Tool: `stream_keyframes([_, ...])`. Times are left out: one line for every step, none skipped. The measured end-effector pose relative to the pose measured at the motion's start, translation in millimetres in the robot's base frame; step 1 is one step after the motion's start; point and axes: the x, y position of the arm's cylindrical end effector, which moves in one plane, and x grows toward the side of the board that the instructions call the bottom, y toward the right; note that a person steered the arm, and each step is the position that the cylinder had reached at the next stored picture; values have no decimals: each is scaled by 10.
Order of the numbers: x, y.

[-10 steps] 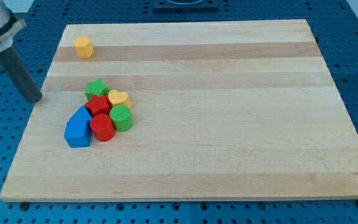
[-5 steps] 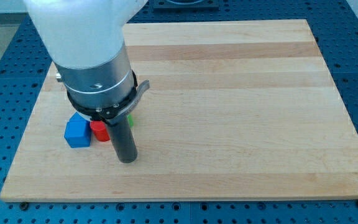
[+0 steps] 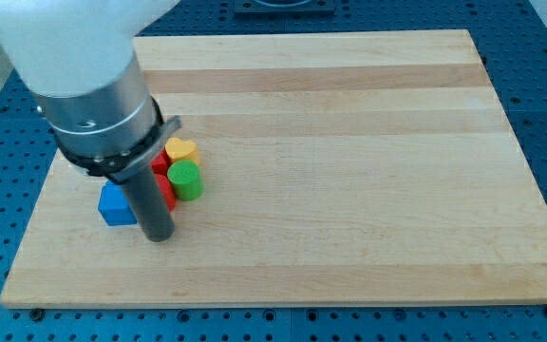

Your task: Separate the red star from the group of blocks

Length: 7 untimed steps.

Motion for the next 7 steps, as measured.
stream_keyframes([1, -203])
stream_keyframes([-68, -222])
stream_keyframes([-570, -207])
stream_keyframes([-1180, -52])
stream_keyframes([-1684, 206])
stream_keyframes([-2000, 377])
stream_keyframes([-1998, 380])
